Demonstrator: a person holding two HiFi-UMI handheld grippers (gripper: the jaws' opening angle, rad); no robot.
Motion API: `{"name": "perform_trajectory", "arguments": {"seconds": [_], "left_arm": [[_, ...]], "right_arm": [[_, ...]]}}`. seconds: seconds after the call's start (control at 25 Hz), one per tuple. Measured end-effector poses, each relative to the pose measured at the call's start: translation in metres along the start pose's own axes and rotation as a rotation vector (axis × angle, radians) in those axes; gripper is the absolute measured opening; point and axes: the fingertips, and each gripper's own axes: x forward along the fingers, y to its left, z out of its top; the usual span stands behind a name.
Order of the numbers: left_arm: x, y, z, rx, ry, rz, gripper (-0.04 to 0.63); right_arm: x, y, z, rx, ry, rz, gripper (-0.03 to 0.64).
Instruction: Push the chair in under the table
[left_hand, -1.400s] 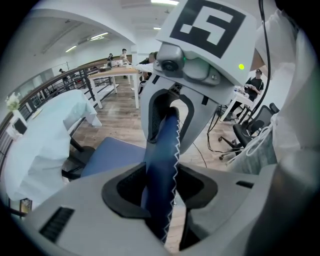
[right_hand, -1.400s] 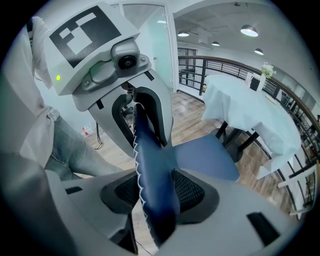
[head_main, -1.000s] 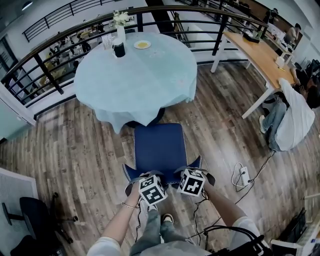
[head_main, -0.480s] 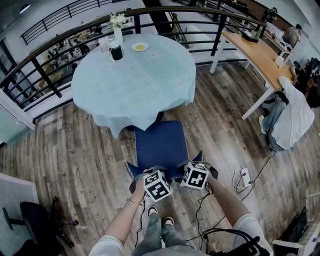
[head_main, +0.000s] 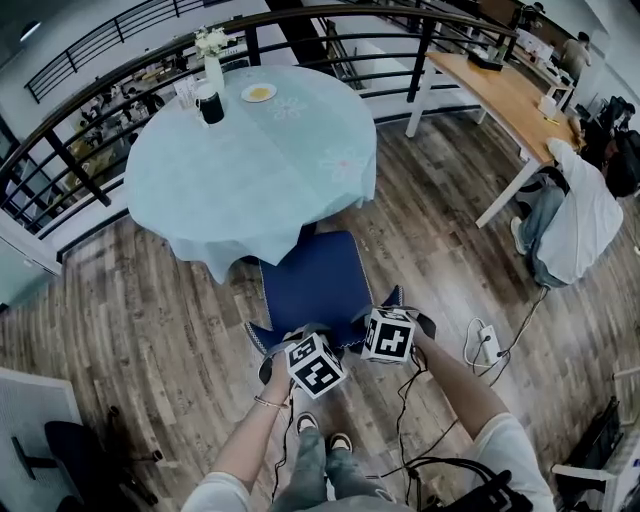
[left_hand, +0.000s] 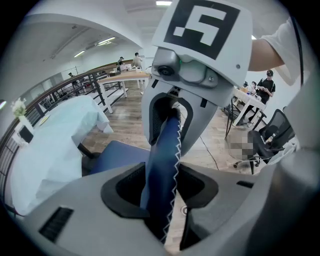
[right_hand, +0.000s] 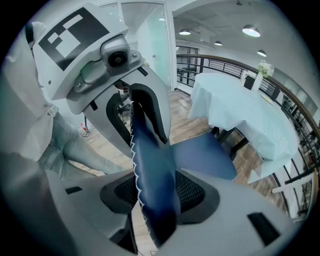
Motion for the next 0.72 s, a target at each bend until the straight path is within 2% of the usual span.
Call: {"name": "perform_trajectory", "arguments": {"seconds": [0.48,0.72], "left_arm": [[0.007,0.041,0.012,0.008,-0.005,0.023,0.175],[0.008,0.044,0.017,-0.004,0.0,0.021,0.175]], "right_arm": [[0.0,-0.042,0.011,-0.005,-0.012,-0.031,0.193],[-0.001,-0.049,0.01,-0.007,0.004,0.004,0.198]]}}
